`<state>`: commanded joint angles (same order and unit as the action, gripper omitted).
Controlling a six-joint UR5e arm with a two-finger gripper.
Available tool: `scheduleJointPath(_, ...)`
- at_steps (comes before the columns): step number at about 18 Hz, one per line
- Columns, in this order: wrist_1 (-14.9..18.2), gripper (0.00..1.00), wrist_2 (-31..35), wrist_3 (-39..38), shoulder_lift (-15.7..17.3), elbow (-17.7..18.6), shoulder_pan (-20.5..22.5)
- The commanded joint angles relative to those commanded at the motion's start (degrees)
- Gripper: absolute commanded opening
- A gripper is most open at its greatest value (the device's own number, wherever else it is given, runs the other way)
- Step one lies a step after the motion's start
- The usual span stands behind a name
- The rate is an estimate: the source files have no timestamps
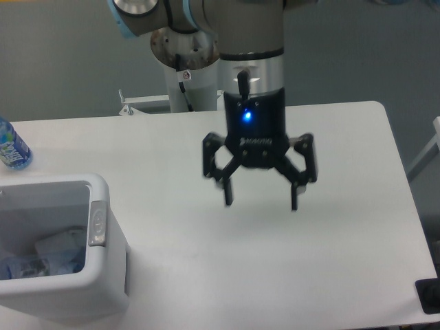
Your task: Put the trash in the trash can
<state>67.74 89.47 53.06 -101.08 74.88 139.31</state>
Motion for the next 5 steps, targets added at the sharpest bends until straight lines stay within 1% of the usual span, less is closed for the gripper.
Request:
scheduleJointPath(1, 1.4, 1.0, 0.2, 2.0, 0.5, -0.1, 0.1)
scheduleJointPath(2, 2.1, 1.0, 0.2, 3.6, 0.8, 0.0, 0.3)
scheduleJointPath(5, 2.7, 1.0, 0.3, 4.5, 1.8, 0.2, 1.1)
